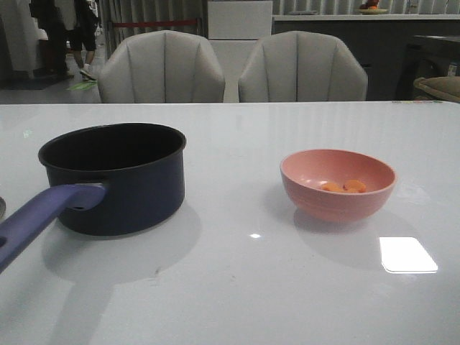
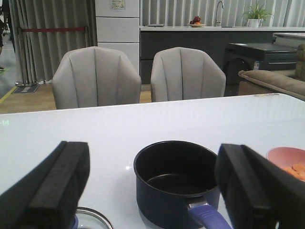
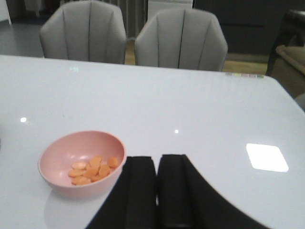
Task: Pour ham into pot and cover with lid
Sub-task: 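Set the glass lid down on the table beside the saucepan, then lower the right gripper to the pink bowl rim and grasp it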
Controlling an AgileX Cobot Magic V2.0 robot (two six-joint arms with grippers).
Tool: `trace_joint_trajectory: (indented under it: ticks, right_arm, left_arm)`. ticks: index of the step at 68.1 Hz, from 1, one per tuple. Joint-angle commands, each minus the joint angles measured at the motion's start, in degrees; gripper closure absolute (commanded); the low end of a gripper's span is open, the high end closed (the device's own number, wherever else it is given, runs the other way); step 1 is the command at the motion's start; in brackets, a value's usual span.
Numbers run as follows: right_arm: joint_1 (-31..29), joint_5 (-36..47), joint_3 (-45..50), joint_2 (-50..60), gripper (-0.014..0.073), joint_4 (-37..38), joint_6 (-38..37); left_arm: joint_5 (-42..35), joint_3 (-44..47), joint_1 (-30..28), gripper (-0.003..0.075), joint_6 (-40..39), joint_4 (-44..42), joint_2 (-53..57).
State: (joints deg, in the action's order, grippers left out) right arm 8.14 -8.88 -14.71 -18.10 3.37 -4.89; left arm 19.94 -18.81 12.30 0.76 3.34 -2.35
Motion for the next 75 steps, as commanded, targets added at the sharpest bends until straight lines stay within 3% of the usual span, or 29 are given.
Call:
trace_joint_trajectory:
  ticks: [1,16,20,27,33,50,75]
  right_arm:
    - [-0.32,3.41,-2.14,-4.01,0.0442,0.57,0.32]
    - [-0.32,2.65,-3.86,-10.15,0.041,-2.37,0.27]
    - [-0.32,1.67,-5.8,-12.82,0.0347,-2.37,0.27]
    - [-0.32,-0.09,-9.58,-18.72,0.0165,-2.41,0.27]
    - [-0.32,-1.6,-12.95,-24.37,0.0092,-3.37,0.27]
    - [-0.1,-4.95,-23.51,-42.44,0.0096,-10.99,0.27]
    - [1.65,-13.78,-42.33,-68.85,0.0096,-10.99,0.5]
  left_arm:
    - [-5.03,-1.43,0.47,0.0148,-0.41,0.67,-0.65]
    - [-5.03,-1.43,0.47,0.0148,-0.41,0.67,-0.65]
    - [-5.03,-1.43,0.47,0.0148,-0.41,0.67,-0.65]
    - [-5.03,-1.43,0.47,0.0148,-0.41,0.67,-0.65]
    - [-5.03,-1.43,0.47,0.0148,-0.41,0.67,-0.65]
    - [-4.72,-1.43,0.47,0.0148,-0.41,0.9,-0.65]
    - [-4.6,-1.43,0.47,0.0148,-0.41,0.9,-0.65]
